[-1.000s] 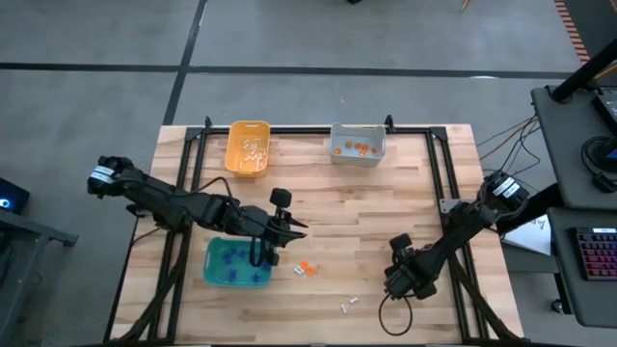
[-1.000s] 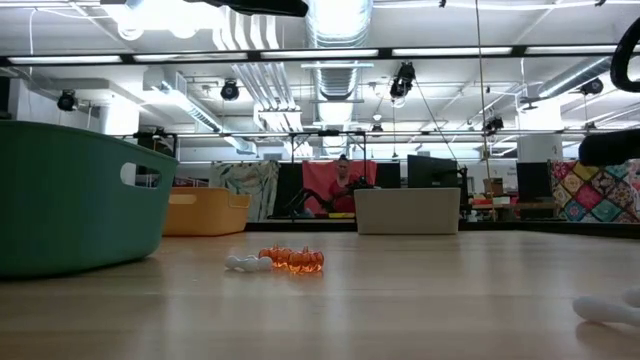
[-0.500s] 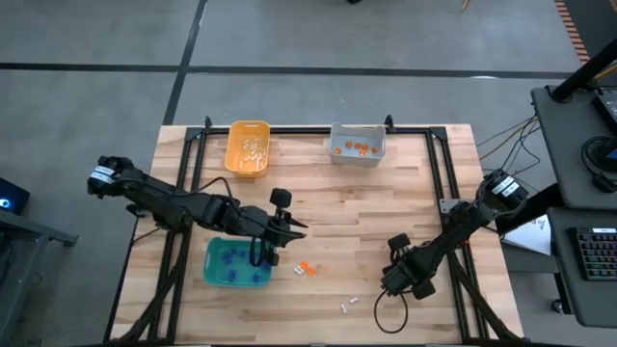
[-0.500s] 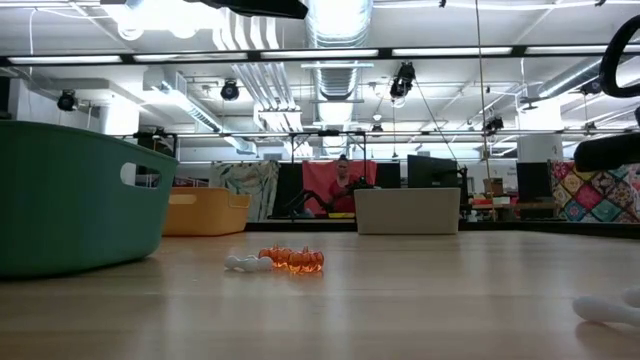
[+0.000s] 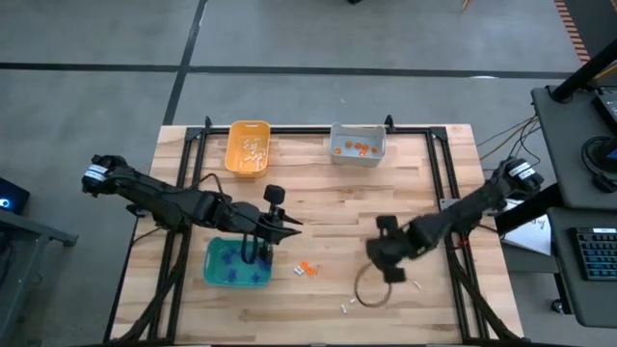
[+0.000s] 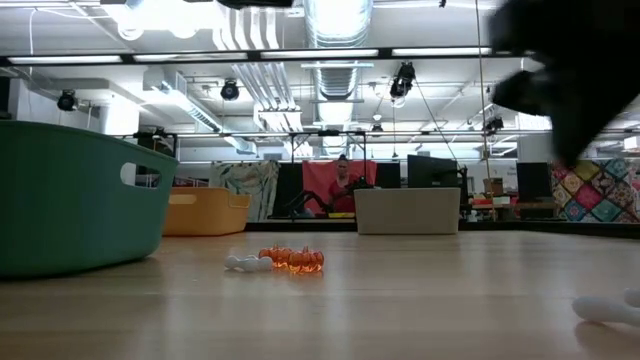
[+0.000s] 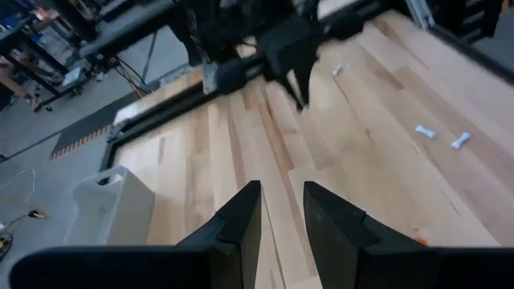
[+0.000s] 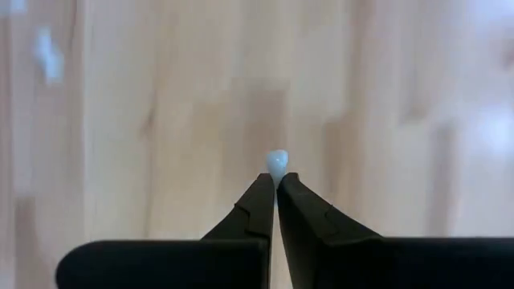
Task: Sort Halloween decoration
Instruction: Put the white bone toy into the orange bin
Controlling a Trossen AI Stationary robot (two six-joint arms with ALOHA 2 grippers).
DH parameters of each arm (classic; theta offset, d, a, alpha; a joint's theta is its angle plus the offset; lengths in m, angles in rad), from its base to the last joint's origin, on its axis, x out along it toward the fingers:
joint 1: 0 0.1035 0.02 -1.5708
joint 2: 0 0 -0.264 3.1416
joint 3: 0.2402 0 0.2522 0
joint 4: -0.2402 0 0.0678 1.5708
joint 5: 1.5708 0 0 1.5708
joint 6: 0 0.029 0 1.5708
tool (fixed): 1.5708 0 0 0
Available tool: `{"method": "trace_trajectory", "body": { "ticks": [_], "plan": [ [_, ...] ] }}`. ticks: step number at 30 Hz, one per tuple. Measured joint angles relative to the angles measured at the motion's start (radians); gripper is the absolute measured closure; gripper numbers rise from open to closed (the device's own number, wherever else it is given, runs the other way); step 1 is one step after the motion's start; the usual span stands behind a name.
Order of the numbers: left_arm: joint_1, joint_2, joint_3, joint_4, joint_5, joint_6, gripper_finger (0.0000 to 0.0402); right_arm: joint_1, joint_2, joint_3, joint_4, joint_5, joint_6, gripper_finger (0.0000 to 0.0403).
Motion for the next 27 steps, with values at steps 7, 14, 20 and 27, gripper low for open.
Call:
{"method": "trace_trajectory", "body": {
  "ticks": [7, 14, 20, 27],
  "plan": [
    [0.0, -0.126, -0.002, -0.058, -0.002, 0.0, 0.0323, -0.254, -0.026, 0.023, 0.307, 0.035, -0.193, 0.0394],
    [0.0, -0.228, -0.003, -0.093, -0.003, -0.019, 0.0323, -0.468, 0.047, 0.022, 0.7, 0.006, -0.409, 0.0394],
    [0.0, -0.268, -0.002, -0.1, -0.013, -0.021, 0.0323, -0.611, 0.172, 0.03, 1.105, -0.168, -0.491, 0.0394],
    [0.0, -0.31, -0.002, -0.107, -0.159, -0.019, 0.0323, -0.707, 0.391, 0.216, 1.256, -0.261, -0.485, 0.0394]
  ]
}}
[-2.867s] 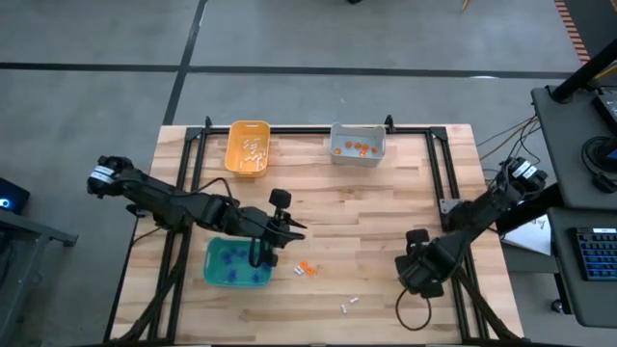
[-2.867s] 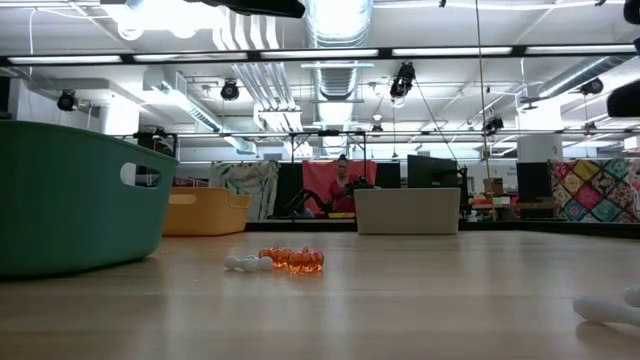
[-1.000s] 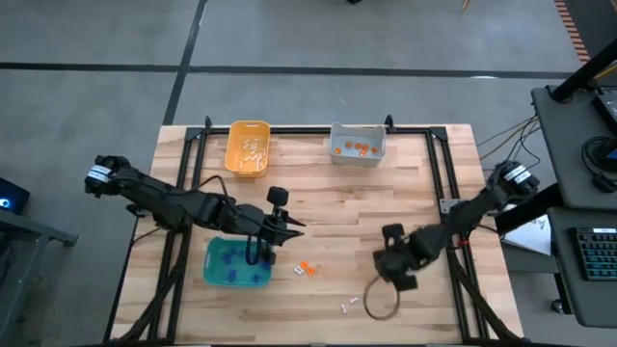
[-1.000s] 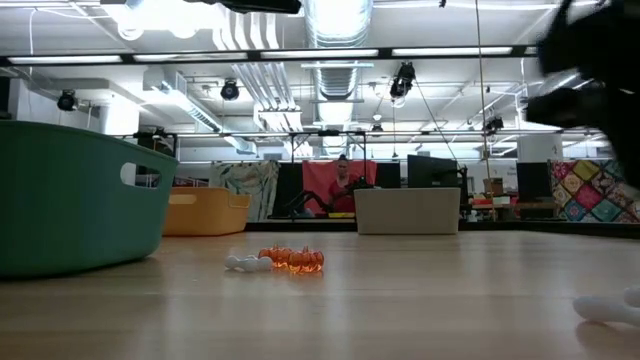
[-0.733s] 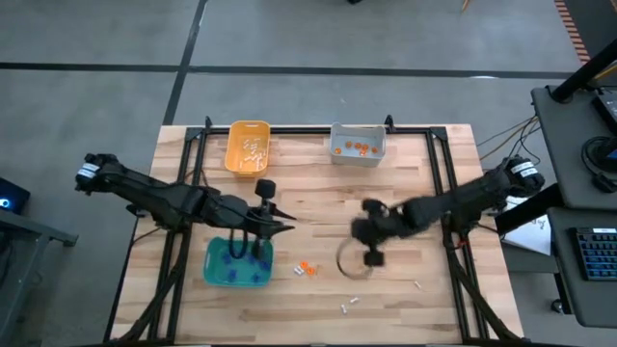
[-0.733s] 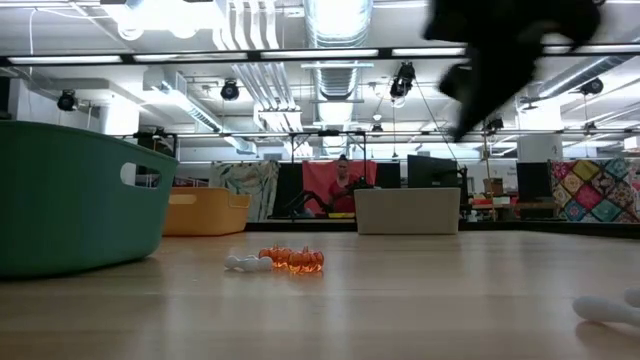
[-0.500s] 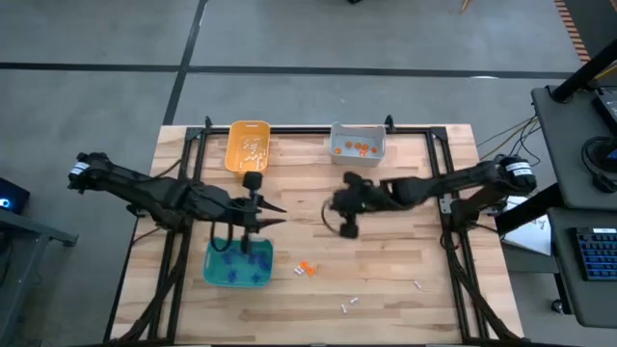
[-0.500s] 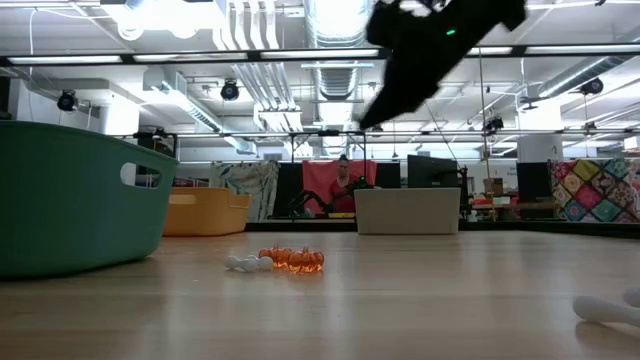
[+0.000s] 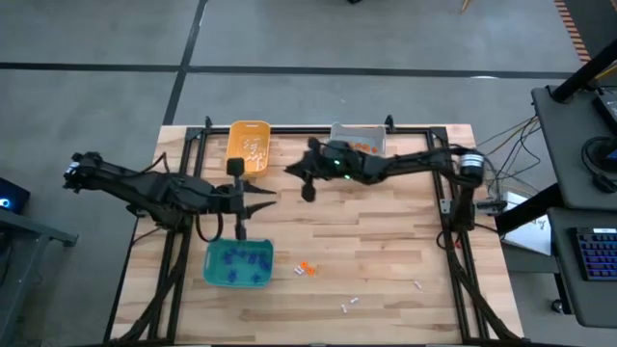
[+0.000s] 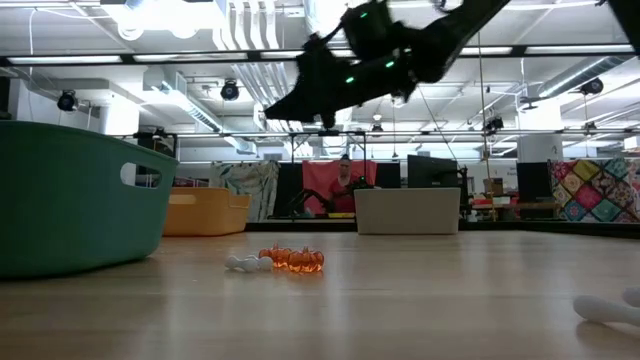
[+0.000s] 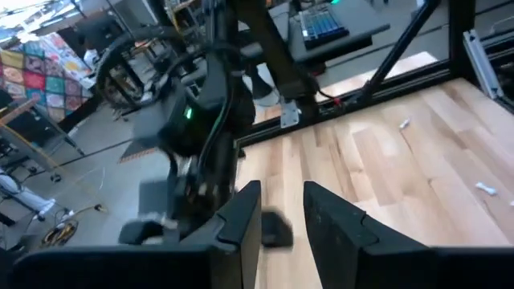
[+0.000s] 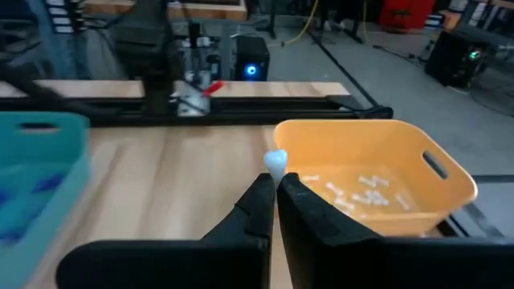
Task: Sort Halloween decoration
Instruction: Put the white bone toy into the orange bin
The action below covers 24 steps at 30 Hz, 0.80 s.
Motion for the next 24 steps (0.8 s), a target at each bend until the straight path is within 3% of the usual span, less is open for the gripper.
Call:
{"method": "trace_trajectory", "body": {
  "ticks": [11, 24],
  "plan": [
    [0.0, -0.059, 0.0, -0.011, -0.009, -0.019, 0.0323, -0.087, 0.329, 0.407, -0.004, -0.001, 0.002, 0.0394],
    [0.0, -0.063, 0.0, -0.02, -0.009, -0.043, 0.0323, -0.159, 0.553, 0.706, -0.019, -0.076, 0.183, 0.0394]
  ]
}}
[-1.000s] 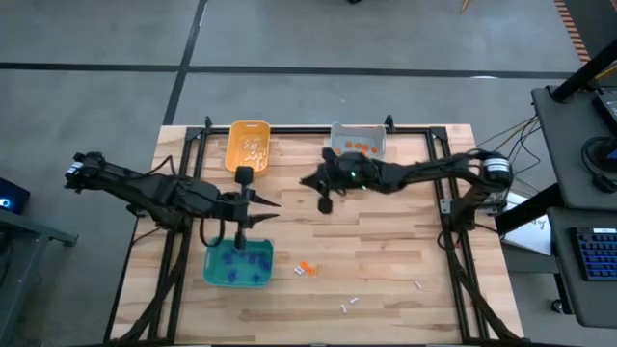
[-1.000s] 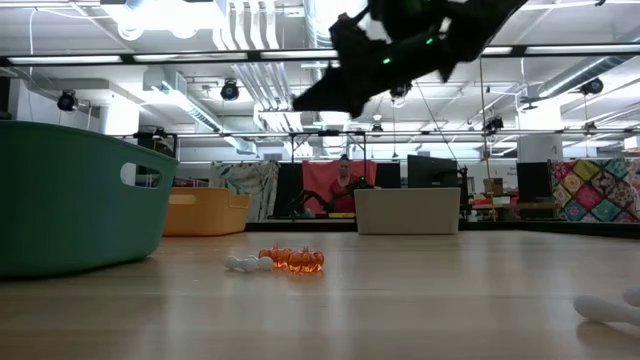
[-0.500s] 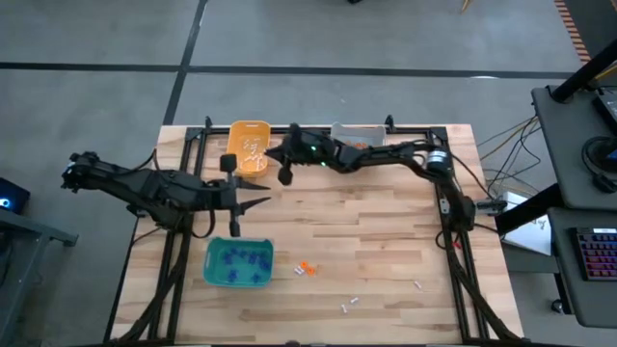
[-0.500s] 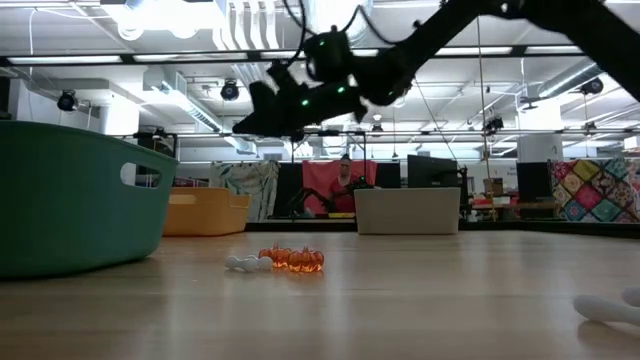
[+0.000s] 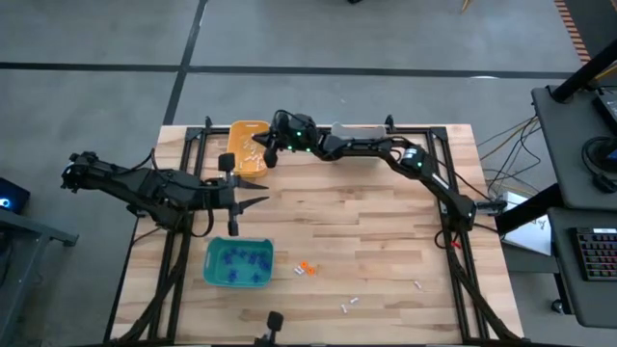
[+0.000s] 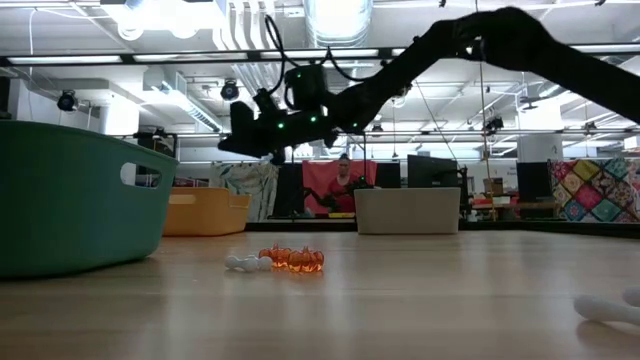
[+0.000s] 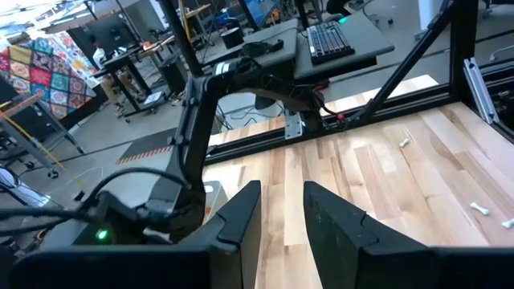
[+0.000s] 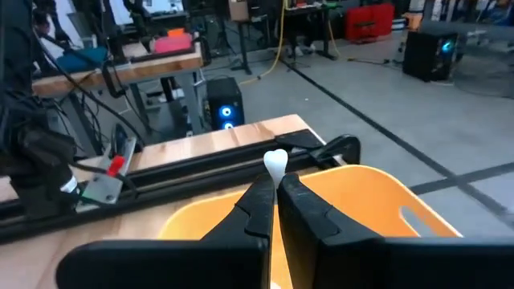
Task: Sort Halloween decoration
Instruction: Put the white bone toy into the orange bin, then put the orange pumpkin toy into the gray bin
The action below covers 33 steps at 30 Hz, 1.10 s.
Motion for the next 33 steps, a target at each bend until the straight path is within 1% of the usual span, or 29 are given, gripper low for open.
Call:
{"method": "trace_trajectory", "body": {
  "ticks": [4, 8, 11, 17, 19, 24, 25, 28, 33],
  "plan": [
    [0.0, 0.0, 0.0, 0.0, 0.0, -0.006, 0.0323, 0.0, 0.071, 0.1, -0.053, 0.0, 0.044, 0.0394],
    [0.0, 0.0, 0.0, -0.001, 0.0, -0.009, 0.0323, 0.0, 0.117, 0.15, -0.079, 0.0, 0.071, 0.0389],
    [0.0, 0.001, 0.0, -0.018, 0.0, -0.02, 0.0323, 0.0, 0.119, 0.152, -0.092, 0.0, 0.092, 0.0369],
    [0.0, 0.001, 0.0, -0.025, 0.001, -0.025, 0.0323, 0.0, 0.118, 0.152, -0.127, -0.007, 0.113, 0.0311],
    [0.0, 0.001, 0.0, -0.025, 0.001, -0.032, 0.0323, 0.0, 0.115, 0.152, -0.128, -0.043, 0.131, 0.0296],
    [0.0, 0.003, 0.0, -0.037, 0.001, -0.095, 0.0323, -0.002, 0.092, 0.153, -0.161, -0.199, 0.185, 0.0273],
    [-0.001, 0.005, 0.0, -0.043, 0.002, -0.112, 0.0323, -0.002, 0.082, 0.153, -0.191, -0.232, 0.188, 0.0271],
    [-0.001, 0.017, -0.002, -0.066, 0.005, -0.162, 0.0323, 0.001, 0.04, 0.153, -0.313, -0.287, 0.162, 0.0269],
    [-0.002, 0.055, -0.003, -0.117, 0.007, -0.262, 0.0323, 0.026, -0.061, 0.153, -0.673, -0.286, -0.005, 0.0277]
  ]
}}
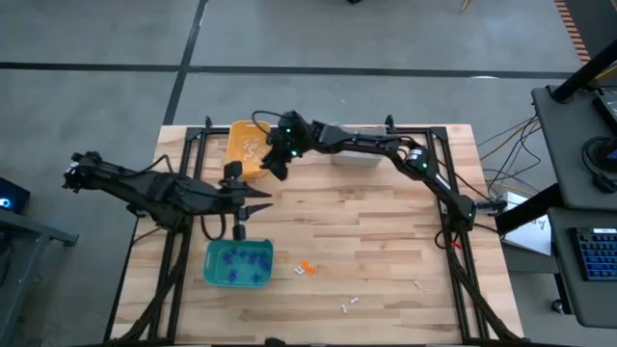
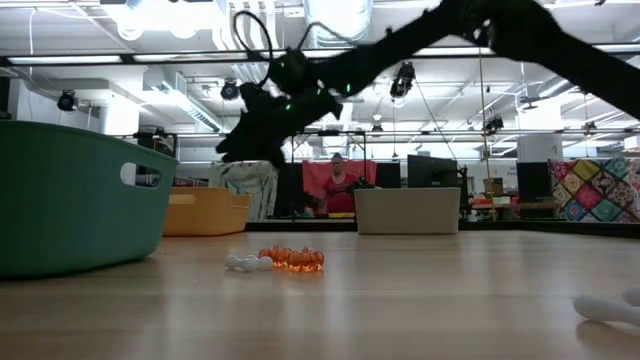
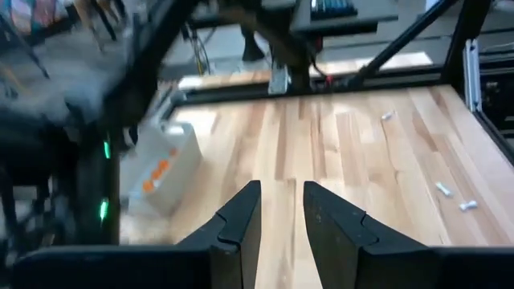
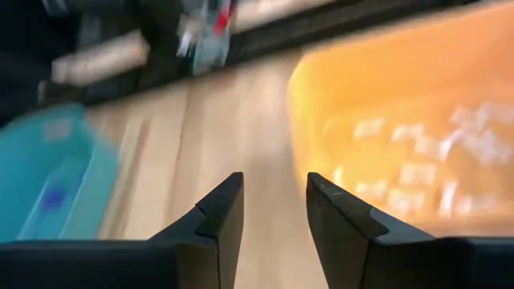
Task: Sort Halloween decoration
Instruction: Put the orange pumpkin toy into the gray bin
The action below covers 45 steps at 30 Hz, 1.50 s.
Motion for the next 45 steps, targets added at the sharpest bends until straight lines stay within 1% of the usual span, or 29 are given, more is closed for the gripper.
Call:
{"method": "trace_trajectory", "body": {
  "ticks": [4, 8, 11, 13, 19, 27, 30, 32, 37, 41, 45],
  "plan": [
    [0.0, 0.044, 0.0, -0.04, 0.005, -0.078, 0.0323, 0.027, -0.085, 0.0, -0.303, 0.002, -0.126, 0.0288],
    [0.0, 0.092, 0.0, -0.04, 0.005, -0.119, 0.0323, 0.066, -0.146, -0.004, -0.561, 0.003, -0.225, 0.0297],
    [0.0, 0.125, 0.0, -0.039, 0.005, -0.128, 0.0323, 0.106, -0.182, -0.034, -0.692, 0.003, -0.262, 0.0302],
    [0.0, 0.144, 0.0, -0.038, 0.006, -0.137, 0.0323, 0.13, -0.21, -0.071, -0.732, 0.003, -0.267, 0.0305],
    [-0.002, 0.189, 0.0, -0.031, 0.007, -0.185, 0.0323, 0.194, -0.337, -0.263, -0.724, 0.004, -0.238, 0.0303],
    [-0.007, 0.242, 0.0, -0.004, 0.043, -0.212, 0.0323, 0.283, -0.555, -0.585, -0.545, 0.004, -0.091, 0.0307],
    [-0.008, 0.281, 0.0, 0.02, 0.077, -0.214, 0.0323, 0.318, -0.633, -0.685, -0.506, 0.011, -0.027, 0.0307],
    [-0.008, 0.309, 0.0, 0.048, 0.094, -0.211, 0.0323, 0.344, -0.69, -0.742, -0.484, 0.046, 0.017, 0.0307],
    [-0.008, 0.397, 0.0, 0.121, 0.121, -0.207, 0.0319, 0.425, -0.809, -0.855, -0.482, 0.2, 0.115, 0.0307],
    [-0.008, 0.46, 0.0, 0.168, 0.163, -0.199, 0.0306, 0.486, -0.904, -0.93, -0.459, 0.249, 0.183, 0.0307],
    [-0.008, 0.516, 0.0, 0.212, 0.164, -0.19, 0.0285, 0.546, -0.979, -1.009, -0.408, 0.303, 0.25, 0.0307]
  ]
}}
